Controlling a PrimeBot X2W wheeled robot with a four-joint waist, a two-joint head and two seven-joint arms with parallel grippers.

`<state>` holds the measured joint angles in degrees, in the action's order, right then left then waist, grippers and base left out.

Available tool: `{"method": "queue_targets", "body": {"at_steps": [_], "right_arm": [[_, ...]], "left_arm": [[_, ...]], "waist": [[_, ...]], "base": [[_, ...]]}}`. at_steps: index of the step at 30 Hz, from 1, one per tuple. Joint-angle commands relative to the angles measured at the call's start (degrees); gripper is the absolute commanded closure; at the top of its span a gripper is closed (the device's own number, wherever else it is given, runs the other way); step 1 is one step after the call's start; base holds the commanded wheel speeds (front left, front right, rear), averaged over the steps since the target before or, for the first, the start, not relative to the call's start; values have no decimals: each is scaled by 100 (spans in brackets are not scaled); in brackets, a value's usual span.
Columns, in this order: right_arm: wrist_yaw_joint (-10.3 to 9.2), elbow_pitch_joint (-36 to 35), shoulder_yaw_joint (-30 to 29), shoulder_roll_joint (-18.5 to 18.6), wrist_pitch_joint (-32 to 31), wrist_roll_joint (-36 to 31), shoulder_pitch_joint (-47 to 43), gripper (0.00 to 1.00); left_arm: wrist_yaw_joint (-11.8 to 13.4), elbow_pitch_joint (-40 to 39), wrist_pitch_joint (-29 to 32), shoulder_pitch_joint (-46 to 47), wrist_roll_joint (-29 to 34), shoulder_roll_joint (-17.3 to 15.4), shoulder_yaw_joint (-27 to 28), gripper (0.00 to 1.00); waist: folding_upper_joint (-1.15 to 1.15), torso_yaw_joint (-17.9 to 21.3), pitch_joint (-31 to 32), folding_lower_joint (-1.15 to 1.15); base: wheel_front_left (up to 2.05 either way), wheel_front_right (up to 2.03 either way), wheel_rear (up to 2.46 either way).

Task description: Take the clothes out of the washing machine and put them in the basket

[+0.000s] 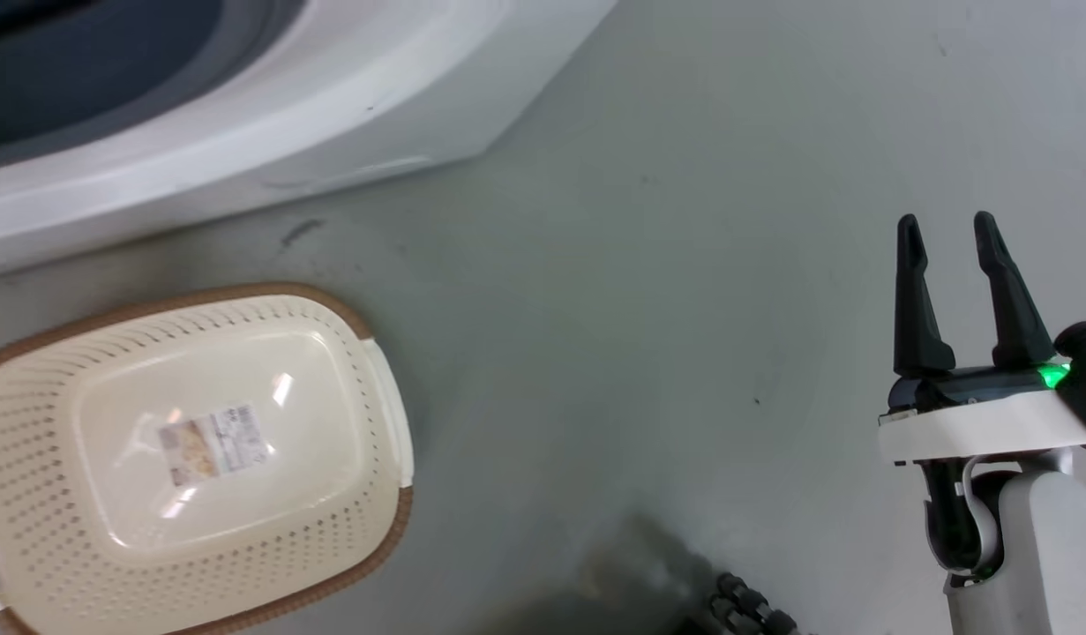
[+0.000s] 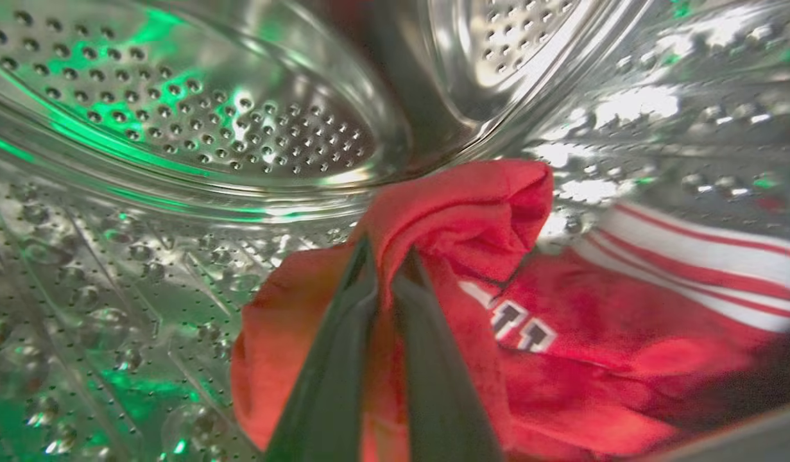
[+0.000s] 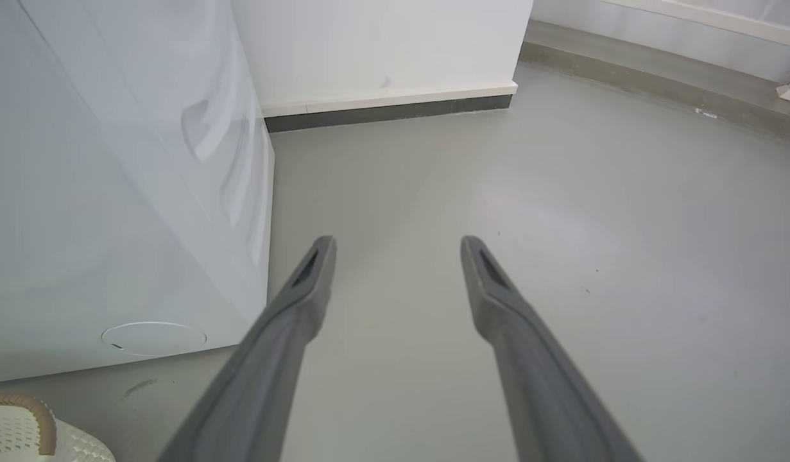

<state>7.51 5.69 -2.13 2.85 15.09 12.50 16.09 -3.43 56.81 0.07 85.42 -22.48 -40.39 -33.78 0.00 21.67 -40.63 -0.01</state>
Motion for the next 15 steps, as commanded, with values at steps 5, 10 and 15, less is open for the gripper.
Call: {"method": "queue_targets", "body": {"at_steps": [5,10,15], "right_arm": [[-4,92,-169,5,12,-274,-208,0],[-4,169,-296,7,12,-474,-383,0],[-4,218,-382,5,12,-680,-575,0]], "left_arm": [[95,348,-1093,-860,-384,484,210,100],[227,214,-1515,-1682,-585,880,402,100],[490,-960,-1528,-2710,-508,1102,875,100]], "waist": [[0,-504,915,1],[0,-757,1454,1],[0,-1028,1879,1]], "base": [[0,0,0],[0,0,0],[0,0,0]]}}
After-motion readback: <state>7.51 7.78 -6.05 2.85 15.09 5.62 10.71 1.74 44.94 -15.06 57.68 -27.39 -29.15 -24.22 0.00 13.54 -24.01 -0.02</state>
